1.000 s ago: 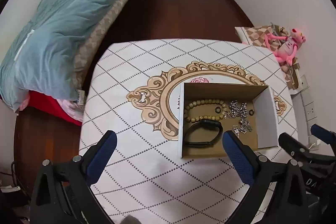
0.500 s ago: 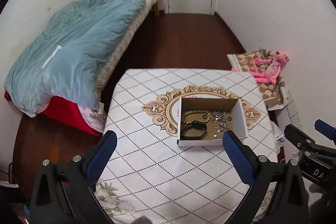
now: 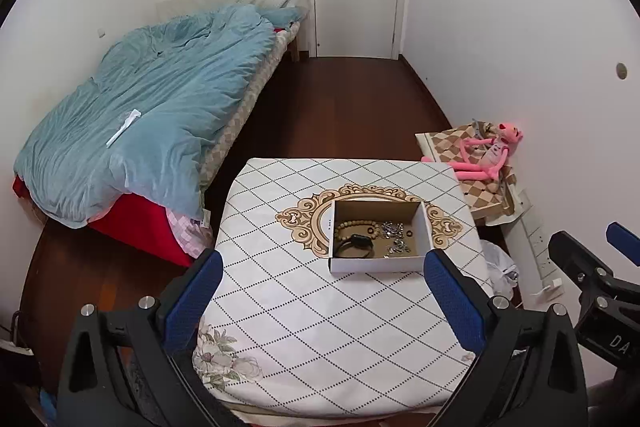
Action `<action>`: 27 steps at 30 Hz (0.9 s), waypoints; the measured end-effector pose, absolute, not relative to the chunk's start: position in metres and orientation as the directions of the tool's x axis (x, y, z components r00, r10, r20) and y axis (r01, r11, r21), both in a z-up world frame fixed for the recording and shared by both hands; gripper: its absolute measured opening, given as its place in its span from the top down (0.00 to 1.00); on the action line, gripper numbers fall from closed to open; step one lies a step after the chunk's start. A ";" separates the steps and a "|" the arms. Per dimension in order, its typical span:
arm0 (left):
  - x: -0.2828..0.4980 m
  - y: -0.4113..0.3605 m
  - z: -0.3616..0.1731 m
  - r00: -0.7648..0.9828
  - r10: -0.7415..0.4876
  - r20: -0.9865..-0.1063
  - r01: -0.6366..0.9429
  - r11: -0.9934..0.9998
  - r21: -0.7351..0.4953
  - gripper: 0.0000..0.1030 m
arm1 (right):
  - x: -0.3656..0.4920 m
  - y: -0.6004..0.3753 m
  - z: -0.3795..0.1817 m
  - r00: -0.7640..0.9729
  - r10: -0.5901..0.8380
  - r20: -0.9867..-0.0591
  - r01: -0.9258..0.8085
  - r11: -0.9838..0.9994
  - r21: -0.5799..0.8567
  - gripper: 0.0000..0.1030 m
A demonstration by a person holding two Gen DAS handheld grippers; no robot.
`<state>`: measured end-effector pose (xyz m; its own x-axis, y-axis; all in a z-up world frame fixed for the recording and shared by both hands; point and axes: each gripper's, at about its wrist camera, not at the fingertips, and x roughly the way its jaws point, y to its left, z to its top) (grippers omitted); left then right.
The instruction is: Organize jewelry
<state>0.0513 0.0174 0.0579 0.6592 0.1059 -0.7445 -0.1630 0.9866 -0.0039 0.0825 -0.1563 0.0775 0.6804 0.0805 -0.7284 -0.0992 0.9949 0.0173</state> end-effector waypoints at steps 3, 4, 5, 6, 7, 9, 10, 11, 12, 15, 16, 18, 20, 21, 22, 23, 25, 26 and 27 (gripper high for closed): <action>0.040 0.017 0.064 0.674 0.110 -0.731 -0.170 0.985 -0.008 0.00 | 0.072 -0.160 0.082 0.685 0.077 -0.724 -0.095 0.995 0.016 0.00; 0.038 0.017 0.065 0.677 0.112 -0.727 -0.172 0.985 -0.009 0.00 | 0.068 -0.161 0.084 0.686 0.078 -0.723 -0.094 0.995 0.018 0.00; 0.035 0.017 0.067 0.680 0.112 -0.725 -0.172 0.985 -0.009 0.00 | 0.066 -0.162 0.085 0.687 0.078 -0.722 -0.095 0.995 0.017 0.00; 0.035 0.016 0.068 0.680 0.111 -0.725 -0.171 0.985 -0.010 0.00 | 0.063 -0.162 0.086 0.689 0.075 -0.721 -0.094 0.995 0.015 0.00; 0.034 0.016 0.068 0.680 0.108 -0.725 -0.170 0.985 -0.014 0.00 | 0.061 -0.163 0.086 0.689 0.076 -0.721 -0.094 0.995 0.015 0.00; 0.032 0.016 0.068 0.679 0.107 -0.726 -0.174 0.985 -0.018 0.00 | 0.060 -0.163 0.087 0.687 0.080 -0.722 -0.097 0.995 0.018 0.00; 0.032 0.017 0.069 0.678 0.105 -0.727 -0.173 0.985 -0.020 0.00 | 0.061 -0.164 0.087 0.686 0.080 -0.723 -0.096 0.995 0.019 0.00; 0.033 0.017 0.069 0.675 0.101 -0.731 -0.174 0.984 -0.025 0.00 | 0.061 -0.164 0.088 0.687 0.082 -0.722 -0.096 0.995 0.022 0.00; 0.034 0.017 0.068 0.672 0.098 -0.734 -0.175 0.984 -0.029 0.00 | 0.062 -0.164 0.087 0.686 0.082 -0.722 -0.097 0.995 0.022 0.00; 0.042 0.018 0.066 0.662 0.102 -0.743 -0.181 0.983 -0.027 0.00 | 0.063 -0.164 0.087 0.688 0.078 -0.721 -0.094 0.995 0.019 0.00; 0.044 0.018 0.065 0.659 0.101 -0.745 -0.181 0.983 -0.027 0.00 | 0.064 -0.163 0.087 0.686 0.076 -0.723 -0.092 0.996 0.017 0.00; 0.051 0.018 0.063 0.654 0.106 -0.749 -0.181 0.983 -0.019 0.00 | 0.071 -0.162 0.086 0.683 0.071 -0.727 -0.090 0.996 0.013 0.00; 0.059 0.017 0.058 0.642 0.096 -0.761 -0.170 0.985 -0.019 0.00 | 0.080 -0.161 0.084 0.677 0.066 -0.733 -0.084 0.996 0.012 0.00; 0.063 0.016 0.055 0.636 0.099 -0.765 -0.171 0.985 -0.014 0.00 | 0.086 -0.160 0.081 0.670 0.063 -0.740 -0.083 0.997 0.009 0.00; 0.067 0.017 0.052 0.627 0.102 -0.772 -0.171 0.985 -0.009 0.00 | 0.092 -0.160 0.078 0.662 0.063 -0.747 -0.082 0.997 0.012 0.00; 0.073 0.018 0.049 0.616 0.098 -0.782 -0.171 0.985 -0.011 0.00 | 0.097 -0.159 0.076 0.655 0.064 -0.753 -0.082 0.997 0.013 0.00; 0.083 0.021 0.044 0.594 0.099 -0.798 -0.174 0.985 -0.008 0.00 | 0.111 -0.157 0.067 0.630 0.065 -0.774 -0.089 0.996 0.011 0.00; 0.089 0.022 0.041 0.579 0.097 -0.810 -0.175 0.985 -0.006 0.00 | 0.117 -0.157 0.064 0.621 0.068 -0.781 -0.093 0.996 0.012 0.00; 0.092 0.022 0.039 0.570 0.095 -0.816 -0.173 0.985 -0.006 0.00 | 0.123 -0.156 0.061 0.608 0.067 -0.791 -0.095 0.995 0.011 0.00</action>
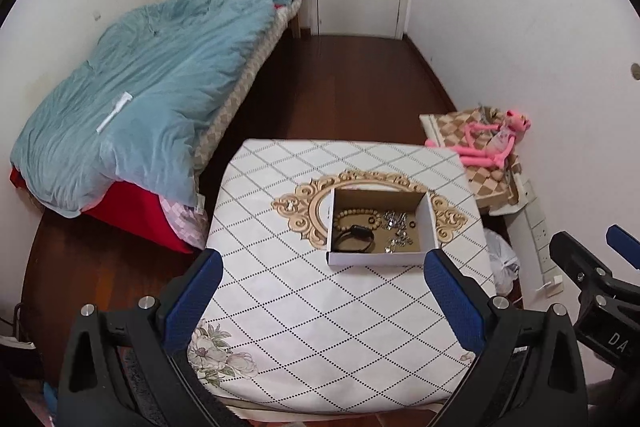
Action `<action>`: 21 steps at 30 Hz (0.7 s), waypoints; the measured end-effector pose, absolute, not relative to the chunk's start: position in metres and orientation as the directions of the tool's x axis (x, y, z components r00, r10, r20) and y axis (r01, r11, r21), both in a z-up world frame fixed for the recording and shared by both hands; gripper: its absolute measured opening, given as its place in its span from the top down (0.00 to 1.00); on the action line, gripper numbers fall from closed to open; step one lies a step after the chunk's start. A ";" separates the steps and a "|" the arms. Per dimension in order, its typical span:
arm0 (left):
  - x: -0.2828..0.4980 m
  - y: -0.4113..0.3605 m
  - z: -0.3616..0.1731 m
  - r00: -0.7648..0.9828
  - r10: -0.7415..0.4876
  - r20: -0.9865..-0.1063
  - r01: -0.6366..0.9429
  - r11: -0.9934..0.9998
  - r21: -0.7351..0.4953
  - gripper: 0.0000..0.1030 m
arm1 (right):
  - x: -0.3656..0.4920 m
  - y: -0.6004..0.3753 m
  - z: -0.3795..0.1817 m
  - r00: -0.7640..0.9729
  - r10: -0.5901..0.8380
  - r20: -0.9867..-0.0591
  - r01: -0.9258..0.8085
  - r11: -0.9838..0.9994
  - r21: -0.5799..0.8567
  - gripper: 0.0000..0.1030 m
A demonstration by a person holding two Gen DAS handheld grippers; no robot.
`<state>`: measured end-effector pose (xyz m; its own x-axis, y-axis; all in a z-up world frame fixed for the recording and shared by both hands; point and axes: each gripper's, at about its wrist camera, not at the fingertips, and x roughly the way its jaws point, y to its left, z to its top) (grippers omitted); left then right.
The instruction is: Organize jewelry
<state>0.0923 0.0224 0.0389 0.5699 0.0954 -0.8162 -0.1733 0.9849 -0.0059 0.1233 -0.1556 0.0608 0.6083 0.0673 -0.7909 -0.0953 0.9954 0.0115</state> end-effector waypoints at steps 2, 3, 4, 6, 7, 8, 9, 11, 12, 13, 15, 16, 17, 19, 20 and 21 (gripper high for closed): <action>0.104 0.024 0.033 0.544 0.092 -0.834 -0.172 0.985 -0.003 0.00 | 0.136 -0.153 0.054 0.584 0.075 -0.808 -0.109 0.994 0.013 0.00; 0.109 0.024 0.031 0.535 0.090 -0.840 -0.170 0.985 -0.003 0.00 | 0.144 -0.151 0.049 0.570 0.073 -0.818 -0.113 0.994 0.009 0.00; 0.115 0.025 0.028 0.526 0.090 -0.845 -0.170 0.985 -0.001 0.00 | 0.151 -0.150 0.046 0.560 0.072 -0.825 -0.118 0.993 0.007 0.00; 0.124 0.026 0.024 0.513 0.092 -0.853 -0.173 0.985 0.002 0.00 | 0.164 -0.148 0.038 0.545 0.063 -0.836 -0.119 0.993 -0.003 0.00; 0.127 0.027 0.021 0.510 0.095 -0.855 -0.176 0.984 0.005 0.00 | 0.170 -0.147 0.034 0.538 0.057 -0.841 -0.119 0.993 -0.009 0.00; 0.132 0.027 0.019 0.502 0.103 -0.859 -0.180 0.984 0.012 0.00 | 0.174 -0.146 0.032 0.531 0.054 -0.845 -0.118 0.993 -0.010 0.00; 0.135 0.028 0.017 0.496 0.101 -0.863 -0.179 0.984 0.012 0.00 | 0.180 -0.145 0.028 0.519 0.055 -0.853 -0.120 0.993 -0.009 0.00; 0.143 0.029 0.011 0.483 0.102 -0.870 -0.184 0.983 0.013 0.00 | 0.189 -0.145 0.020 0.500 0.054 -0.865 -0.120 0.993 -0.007 0.00; 0.146 0.029 0.008 0.473 0.105 -0.875 -0.186 0.982 0.017 0.00 | 0.192 -0.145 0.017 0.493 0.051 -0.869 -0.119 0.993 -0.009 0.00; 0.149 0.030 0.005 0.467 0.099 -0.879 -0.186 0.983 0.012 0.00 | 0.196 -0.145 0.014 0.485 0.050 -0.873 -0.118 0.993 -0.009 0.00; 0.154 0.030 0.002 0.458 0.098 -0.883 -0.186 0.982 0.012 0.00 | 0.200 -0.145 0.010 0.477 0.047 -0.878 -0.117 0.993 -0.011 0.00; 0.156 0.030 0.000 0.453 0.095 -0.887 -0.185 0.983 0.011 0.00 | 0.202 -0.145 0.009 0.473 0.043 -0.880 -0.116 0.993 -0.013 0.00; 0.158 0.030 -0.001 0.451 0.090 -0.888 -0.184 0.983 0.007 0.00 | 0.204 -0.145 0.007 0.470 0.043 -0.882 -0.116 0.993 -0.013 0.00; 0.161 0.031 -0.003 0.443 0.090 -0.892 -0.187 0.982 0.006 0.00 | 0.208 -0.145 0.005 0.461 0.043 -0.886 -0.116 0.993 -0.012 0.00; 0.162 0.031 -0.004 0.442 0.087 -0.893 -0.184 0.983 0.004 0.00 | 0.210 -0.145 0.004 0.459 0.041 -0.887 -0.115 0.993 -0.014 0.00; 0.163 0.031 -0.005 0.440 0.087 -0.894 -0.186 0.983 0.004 0.00 | 0.211 -0.145 0.003 0.457 0.039 -0.888 -0.115 0.993 -0.015 0.00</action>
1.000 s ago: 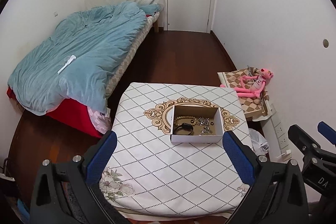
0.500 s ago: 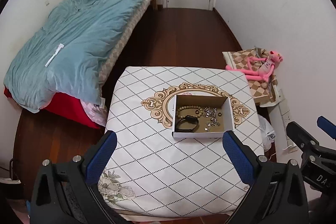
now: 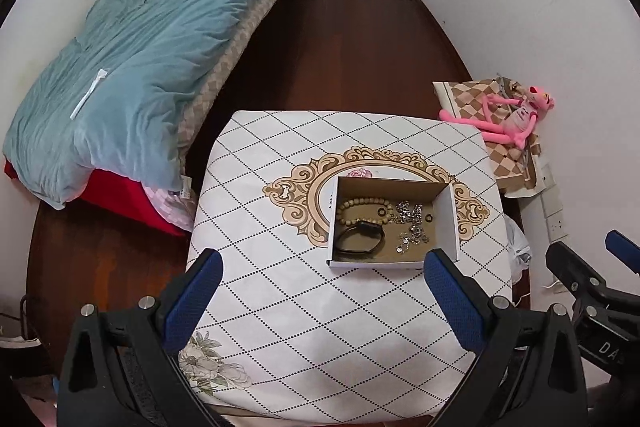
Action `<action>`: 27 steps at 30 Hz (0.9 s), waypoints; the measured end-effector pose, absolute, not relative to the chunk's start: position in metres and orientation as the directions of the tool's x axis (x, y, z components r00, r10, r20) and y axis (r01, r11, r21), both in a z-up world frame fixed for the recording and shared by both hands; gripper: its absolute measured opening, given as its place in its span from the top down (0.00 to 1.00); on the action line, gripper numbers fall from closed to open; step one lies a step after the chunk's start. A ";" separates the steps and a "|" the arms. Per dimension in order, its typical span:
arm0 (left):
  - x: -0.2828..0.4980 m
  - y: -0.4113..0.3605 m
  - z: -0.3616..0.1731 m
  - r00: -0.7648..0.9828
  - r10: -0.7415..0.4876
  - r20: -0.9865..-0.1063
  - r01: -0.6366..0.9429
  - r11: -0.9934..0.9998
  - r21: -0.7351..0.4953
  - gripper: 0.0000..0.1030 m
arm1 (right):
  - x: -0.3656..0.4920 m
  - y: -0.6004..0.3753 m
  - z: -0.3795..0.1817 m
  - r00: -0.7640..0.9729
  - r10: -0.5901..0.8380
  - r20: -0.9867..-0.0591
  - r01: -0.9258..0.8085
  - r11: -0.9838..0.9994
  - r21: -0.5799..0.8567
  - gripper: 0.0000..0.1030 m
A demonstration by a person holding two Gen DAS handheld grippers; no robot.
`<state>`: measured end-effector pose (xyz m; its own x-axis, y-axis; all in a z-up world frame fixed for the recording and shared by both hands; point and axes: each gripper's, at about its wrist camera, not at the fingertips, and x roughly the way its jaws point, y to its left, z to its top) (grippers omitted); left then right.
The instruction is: Organize jewelry
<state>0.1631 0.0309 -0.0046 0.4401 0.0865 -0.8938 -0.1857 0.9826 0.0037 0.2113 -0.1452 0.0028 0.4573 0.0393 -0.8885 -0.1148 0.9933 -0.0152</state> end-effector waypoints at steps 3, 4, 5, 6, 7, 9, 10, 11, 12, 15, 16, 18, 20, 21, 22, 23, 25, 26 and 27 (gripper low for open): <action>0.166 0.033 -0.007 0.435 0.087 -0.896 -0.188 0.982 0.004 0.00 | 0.214 -0.145 0.001 0.450 0.040 -0.892 -0.115 0.993 -0.013 0.00; 0.166 0.033 -0.007 0.434 0.086 -0.897 -0.190 0.982 0.003 0.00 | 0.215 -0.145 0.000 0.449 0.038 -0.893 -0.115 0.993 -0.015 0.00; 0.167 0.034 -0.008 0.433 0.086 -0.897 -0.189 0.982 0.003 0.00 | 0.216 -0.145 -0.001 0.446 0.039 -0.894 -0.115 0.993 -0.014 0.00; 0.167 0.034 -0.008 0.431 0.087 -0.898 -0.189 0.982 0.004 0.00 | 0.217 -0.145 -0.002 0.443 0.039 -0.896 -0.117 0.993 -0.014 0.00; 0.167 0.035 -0.009 0.430 0.087 -0.899 -0.190 0.982 0.004 0.00 | 0.217 -0.144 -0.003 0.440 0.038 -0.897 -0.119 0.993 -0.016 0.00; 0.167 0.035 -0.009 0.429 0.089 -0.899 -0.190 0.982 0.007 0.00 | 0.216 -0.143 -0.003 0.437 0.039 -0.899 -0.122 0.992 -0.016 0.00; 0.168 0.035 -0.009 0.430 0.090 -0.899 -0.190 0.982 0.007 0.00 | 0.216 -0.142 -0.004 0.435 0.039 -0.899 -0.123 0.992 -0.016 0.00; 0.167 0.035 -0.010 0.430 0.091 -0.898 -0.189 0.982 0.009 0.00 | 0.215 -0.142 -0.005 0.434 0.039 -0.900 -0.124 0.992 -0.017 0.00; 0.167 0.035 -0.010 0.428 0.091 -0.899 -0.188 0.982 0.010 0.00 | 0.215 -0.142 -0.005 0.432 0.039 -0.901 -0.124 0.992 -0.017 0.00; 0.167 0.035 -0.011 0.429 0.096 -0.898 -0.190 0.982 0.014 0.00 | 0.213 -0.143 -0.007 0.429 0.039 -0.903 -0.124 0.992 -0.016 0.00; 0.166 0.035 -0.011 0.432 0.103 -0.896 -0.192 0.981 0.020 0.00 | 0.214 -0.143 -0.007 0.428 0.039 -0.903 -0.124 0.992 -0.016 0.00; 0.164 0.036 -0.011 0.433 0.103 -0.895 -0.189 0.982 0.021 0.00 | 0.214 -0.143 -0.007 0.430 0.037 -0.902 -0.123 0.992 -0.018 0.00; 0.164 0.035 -0.011 0.435 0.106 -0.894 -0.190 0.981 0.023 0.00 | 0.213 -0.143 -0.008 0.429 0.038 -0.902 -0.123 0.992 -0.017 0.00; 0.163 0.035 -0.011 0.435 0.106 -0.894 -0.188 0.982 0.024 0.00 | 0.213 -0.143 -0.007 0.430 0.036 -0.902 -0.123 0.992 -0.019 0.00; 0.162 0.036 -0.011 0.435 0.105 -0.894 -0.188 0.982 0.024 0.00 | 0.213 -0.143 -0.008 0.431 0.035 -0.902 -0.122 0.992 -0.020 0.00; 0.161 0.035 -0.011 0.435 0.105 -0.894 -0.188 0.982 0.024 0.00 | 0.213 -0.143 -0.007 0.430 0.037 -0.902 -0.123 0.992 -0.018 0.00; 0.161 0.035 -0.011 0.434 0.106 -0.894 -0.189 0.982 0.024 0.00 | 0.212 -0.143 -0.007 0.430 0.037 -0.902 -0.124 0.992 -0.019 0.00; 0.162 0.035 -0.011 0.434 0.105 -0.895 -0.187 0.982 0.024 0.00 | 0.212 -0.143 -0.007 0.430 0.035 -0.902 -0.124 0.992 -0.020 0.00; 0.160 0.035 -0.011 0.434 0.106 -0.894 -0.188 0.982 0.026 0.00 | 0.212 -0.143 -0.007 0.429 0.037 -0.903 -0.125 0.992 -0.019 0.00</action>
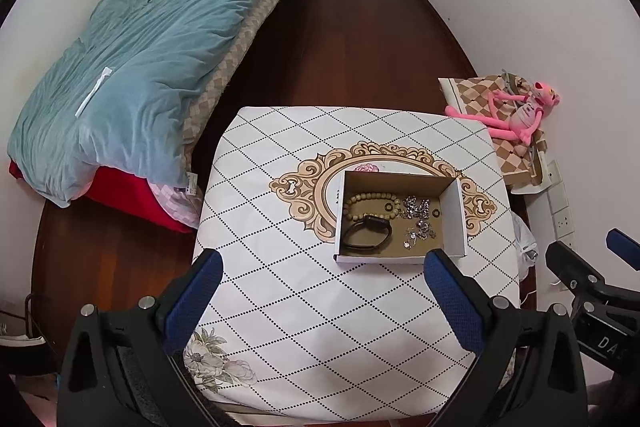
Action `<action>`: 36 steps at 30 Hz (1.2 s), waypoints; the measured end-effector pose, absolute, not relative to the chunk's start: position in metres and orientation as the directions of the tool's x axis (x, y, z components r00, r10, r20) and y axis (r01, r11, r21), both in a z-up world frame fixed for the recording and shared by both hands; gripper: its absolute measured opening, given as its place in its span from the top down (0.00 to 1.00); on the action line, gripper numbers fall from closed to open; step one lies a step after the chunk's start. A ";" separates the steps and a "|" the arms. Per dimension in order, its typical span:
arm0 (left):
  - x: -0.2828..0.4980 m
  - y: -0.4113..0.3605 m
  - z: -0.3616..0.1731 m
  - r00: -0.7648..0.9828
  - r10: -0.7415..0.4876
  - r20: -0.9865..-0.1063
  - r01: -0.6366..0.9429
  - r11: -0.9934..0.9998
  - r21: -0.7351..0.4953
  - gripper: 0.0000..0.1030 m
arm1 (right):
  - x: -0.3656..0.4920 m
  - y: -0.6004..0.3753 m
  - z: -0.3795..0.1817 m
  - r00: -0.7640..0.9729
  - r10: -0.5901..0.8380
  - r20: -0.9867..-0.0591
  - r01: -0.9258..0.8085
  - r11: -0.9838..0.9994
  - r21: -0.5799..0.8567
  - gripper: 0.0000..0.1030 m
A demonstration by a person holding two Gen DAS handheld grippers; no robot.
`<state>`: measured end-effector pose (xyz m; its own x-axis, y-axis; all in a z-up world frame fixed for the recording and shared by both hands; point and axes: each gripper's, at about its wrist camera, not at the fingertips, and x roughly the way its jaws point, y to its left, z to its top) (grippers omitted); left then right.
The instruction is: Organize jewelry
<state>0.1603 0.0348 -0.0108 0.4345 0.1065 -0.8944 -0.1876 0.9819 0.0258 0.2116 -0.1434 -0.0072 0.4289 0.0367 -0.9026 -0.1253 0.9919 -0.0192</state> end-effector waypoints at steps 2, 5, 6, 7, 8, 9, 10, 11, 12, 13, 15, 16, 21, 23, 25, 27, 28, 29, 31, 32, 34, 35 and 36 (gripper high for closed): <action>0.159 0.035 -0.011 0.434 0.109 -0.894 -0.188 0.982 0.028 0.00 | 0.210 -0.143 -0.006 0.429 0.037 -0.902 -0.127 0.992 -0.020 0.00; 0.156 0.037 -0.010 0.436 0.112 -0.893 -0.191 0.981 0.029 0.00 | 0.208 -0.142 -0.005 0.430 0.036 -0.902 -0.128 0.992 -0.021 0.00; 0.155 0.038 -0.009 0.436 0.112 -0.893 -0.191 0.981 0.030 0.00 | 0.208 -0.142 -0.005 0.430 0.037 -0.902 -0.128 0.992 -0.020 0.00; 0.154 0.038 -0.009 0.438 0.115 -0.891 -0.192 0.981 0.033 0.00 | 0.208 -0.142 -0.005 0.431 0.038 -0.901 -0.128 0.992 -0.020 0.00; 0.154 0.038 -0.009 0.439 0.116 -0.891 -0.192 0.981 0.034 0.00 | 0.208 -0.142 -0.005 0.432 0.037 -0.901 -0.129 0.991 -0.021 0.00; 0.153 0.038 -0.008 0.439 0.117 -0.891 -0.190 0.981 0.035 0.00 | 0.208 -0.141 -0.005 0.431 0.038 -0.902 -0.130 0.991 -0.020 0.00; 0.152 0.039 -0.007 0.439 0.118 -0.891 -0.191 0.981 0.036 0.00 | 0.208 -0.142 -0.005 0.431 0.039 -0.902 -0.129 0.991 -0.019 0.00; 0.151 0.039 -0.007 0.440 0.118 -0.890 -0.191 0.981 0.035 0.00 | 0.208 -0.141 -0.004 0.430 0.037 -0.902 -0.131 0.991 -0.022 0.00; 0.151 0.040 -0.007 0.440 0.117 -0.891 -0.191 0.981 0.035 0.00 | 0.207 -0.140 -0.003 0.430 0.036 -0.902 -0.132 0.991 -0.024 0.00; 0.152 0.039 -0.007 0.439 0.118 -0.891 -0.191 0.981 0.036 0.00 | 0.207 -0.139 -0.003 0.429 0.035 -0.903 -0.133 0.991 -0.025 0.00; 0.151 0.040 -0.006 0.441 0.119 -0.890 -0.192 0.981 0.036 0.00 | 0.207 -0.138 -0.003 0.427 0.035 -0.904 -0.137 0.990 -0.026 0.00; 0.151 0.040 -0.006 0.441 0.121 -0.889 -0.193 0.980 0.038 0.00 | 0.206 -0.137 -0.002 0.427 0.034 -0.903 -0.138 0.990 -0.028 0.00; 0.150 0.039 -0.002 0.445 0.124 -0.887 -0.192 0.981 0.041 0.00 | 0.207 -0.137 -0.001 0.430 0.033 -0.902 -0.139 0.990 -0.030 0.00; 0.150 0.039 -0.001 0.445 0.125 -0.887 -0.192 0.980 0.042 0.00 | 0.207 -0.137 0.000 0.431 0.032 -0.902 -0.139 0.990 -0.031 0.00; 0.150 0.039 -0.001 0.445 0.126 -0.887 -0.191 0.981 0.043 0.00 | 0.207 -0.139 0.001 0.432 0.033 -0.901 -0.140 0.990 -0.031 0.00; 0.149 0.039 0.000 0.444 0.126 -0.887 -0.190 0.981 0.044 0.00 | 0.208 -0.139 0.001 0.432 0.033 -0.901 -0.141 0.990 -0.031 0.00; 0.149 0.038 0.000 0.444 0.128 -0.887 -0.190 0.981 0.046 0.00 | 0.208 -0.139 0.002 0.432 0.033 -0.901 -0.141 0.990 -0.031 0.00; 0.149 0.039 0.000 0.444 0.128 -0.887 -0.190 0.981 0.046 0.00 | 0.208 -0.139 0.001 0.431 0.033 -0.902 -0.140 0.990 -0.031 0.00; 0.149 0.038 0.001 0.446 0.127 -0.886 -0.188 0.981 0.046 0.00 | 0.208 -0.139 0.002 0.430 0.033 -0.902 -0.139 0.990 -0.030 0.00; 0.149 0.037 0.001 0.447 0.129 -0.885 -0.188 0.981 0.048 0.00 | 0.208 -0.140 0.002 0.431 0.033 -0.902 -0.140 0.990 -0.030 0.00; 0.149 0.037 0.002 0.449 0.131 -0.884 -0.187 0.981 0.050 0.00 | 0.208 -0.140 0.003 0.430 0.034 -0.902 -0.141 0.989 -0.030 0.00; 0.148 0.037 0.002 0.449 0.133 -0.884 -0.188 0.981 0.052 0.00 | 0.208 -0.140 0.002 0.431 0.034 -0.902 -0.140 0.990 -0.030 0.00; 0.148 0.037 0.003 0.450 0.134 -0.883 -0.188 0.981 0.053 0.00 | 0.208 -0.140 0.003 0.431 0.033 -0.902 -0.140 0.990 -0.031 0.00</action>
<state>0.1482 0.0371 0.0026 0.4504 0.1337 -0.8827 -0.1878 0.9808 0.0528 0.2076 -0.1396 0.0026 0.4314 0.0328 -0.9016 -0.1403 0.9896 -0.0311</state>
